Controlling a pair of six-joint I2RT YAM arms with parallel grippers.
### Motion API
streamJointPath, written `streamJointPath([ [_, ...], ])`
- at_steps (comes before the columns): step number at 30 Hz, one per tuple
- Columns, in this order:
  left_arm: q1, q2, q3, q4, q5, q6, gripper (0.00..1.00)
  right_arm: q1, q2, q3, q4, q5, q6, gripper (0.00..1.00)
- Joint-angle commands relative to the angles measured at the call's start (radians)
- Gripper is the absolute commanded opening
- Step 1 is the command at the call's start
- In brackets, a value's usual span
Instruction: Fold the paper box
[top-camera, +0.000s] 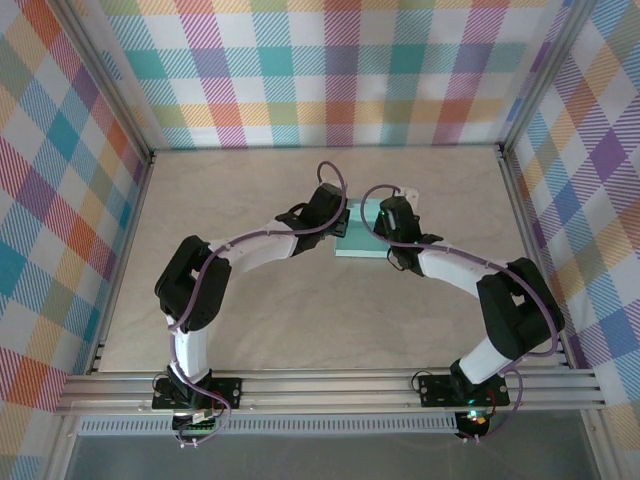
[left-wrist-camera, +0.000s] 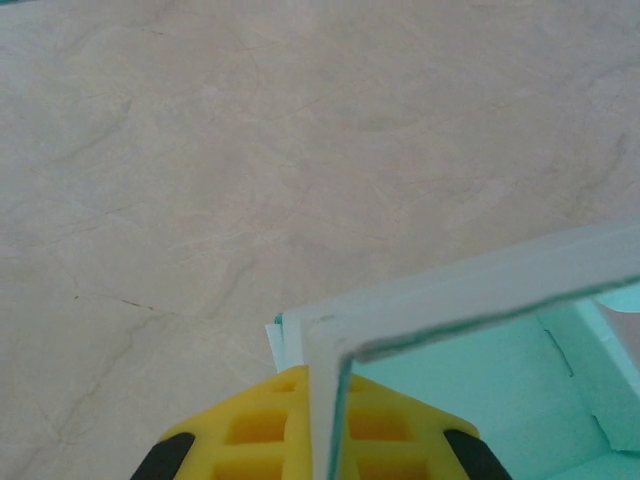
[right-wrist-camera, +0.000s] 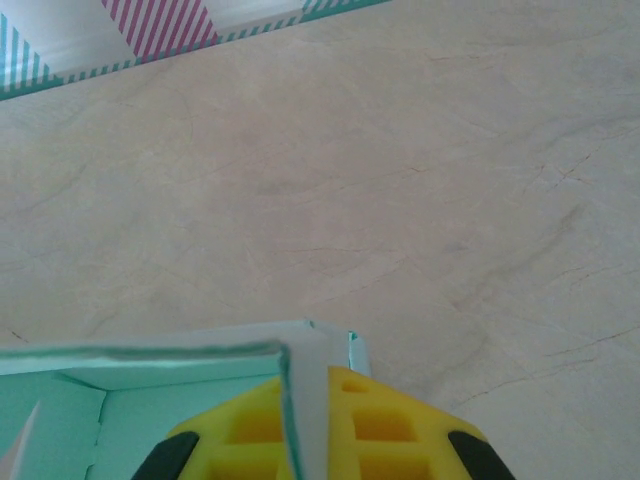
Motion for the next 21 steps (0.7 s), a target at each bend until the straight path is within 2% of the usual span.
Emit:
streamJointPath([
  [1, -0.042, -0.04, -0.045, 0.072, 0.002, -0.016, 0.0, 0.022, -0.024, -0.048, 0.09, -0.045, 0.023, 0.0],
  [12, -0.083, -0.056, -0.133, 0.171, -0.077, -0.031, 0.0, 0.023, -0.072, -0.172, 0.247, -0.135, -0.065, 0.0],
  [21, -0.105, -0.049, -0.126, 0.119, -0.161, -0.164, 0.0, 0.023, -0.094, -0.227, 0.299, -0.199, -0.12, 0.0],
])
